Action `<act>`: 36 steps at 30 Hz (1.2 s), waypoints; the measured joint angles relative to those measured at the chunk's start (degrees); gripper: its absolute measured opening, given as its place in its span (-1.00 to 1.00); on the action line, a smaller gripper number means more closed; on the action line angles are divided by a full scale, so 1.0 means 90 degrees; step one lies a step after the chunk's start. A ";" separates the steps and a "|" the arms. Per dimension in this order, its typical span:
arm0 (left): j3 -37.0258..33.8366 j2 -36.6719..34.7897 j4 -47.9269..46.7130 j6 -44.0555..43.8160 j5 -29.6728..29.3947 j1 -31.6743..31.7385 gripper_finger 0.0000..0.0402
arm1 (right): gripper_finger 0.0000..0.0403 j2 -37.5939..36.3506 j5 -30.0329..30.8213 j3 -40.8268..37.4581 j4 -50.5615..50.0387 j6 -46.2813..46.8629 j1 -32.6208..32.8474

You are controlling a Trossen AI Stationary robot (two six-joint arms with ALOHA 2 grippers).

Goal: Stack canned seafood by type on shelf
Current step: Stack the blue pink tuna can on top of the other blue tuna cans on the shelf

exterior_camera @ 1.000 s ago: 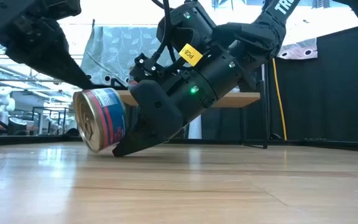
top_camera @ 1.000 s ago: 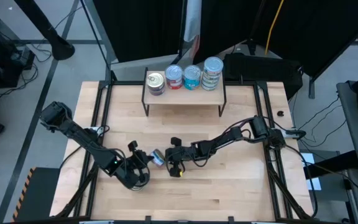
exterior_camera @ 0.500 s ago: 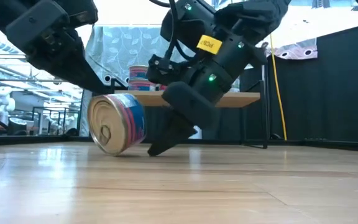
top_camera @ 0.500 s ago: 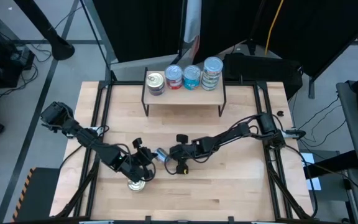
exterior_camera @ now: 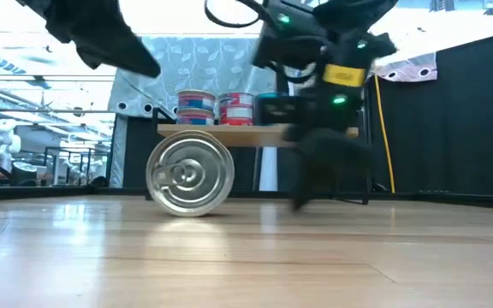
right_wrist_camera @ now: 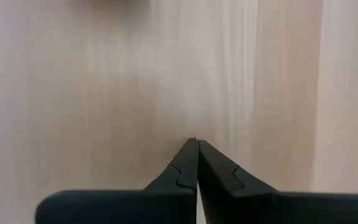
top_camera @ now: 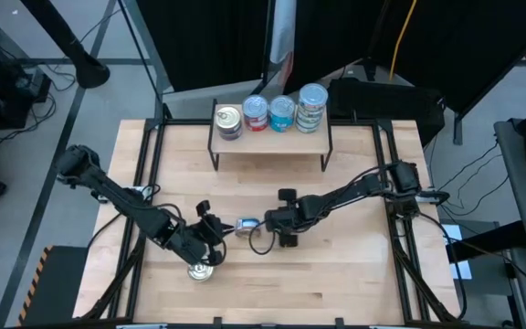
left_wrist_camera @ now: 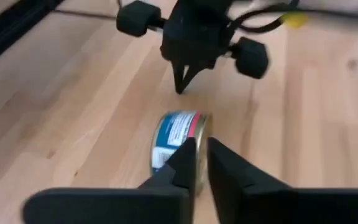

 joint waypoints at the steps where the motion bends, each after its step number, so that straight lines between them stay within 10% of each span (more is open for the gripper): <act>1: 0.0011 -0.0087 0.0029 0.0032 0.0032 0.0025 -0.75 | -1.00 -0.0094 -0.0018 -0.0014 -0.0298 0.0002 0.0000; 15: -0.0147 0.0187 0.0140 0.0891 0.1105 0.0948 0.81 | -1.00 -0.1522 -0.0070 -0.0010 -0.2405 0.0636 0.0603; 36: -0.0142 0.1148 0.0502 0.1489 0.2903 0.1958 0.79 | -1.00 -0.2204 -0.0044 0.0000 -0.2099 0.0529 0.1141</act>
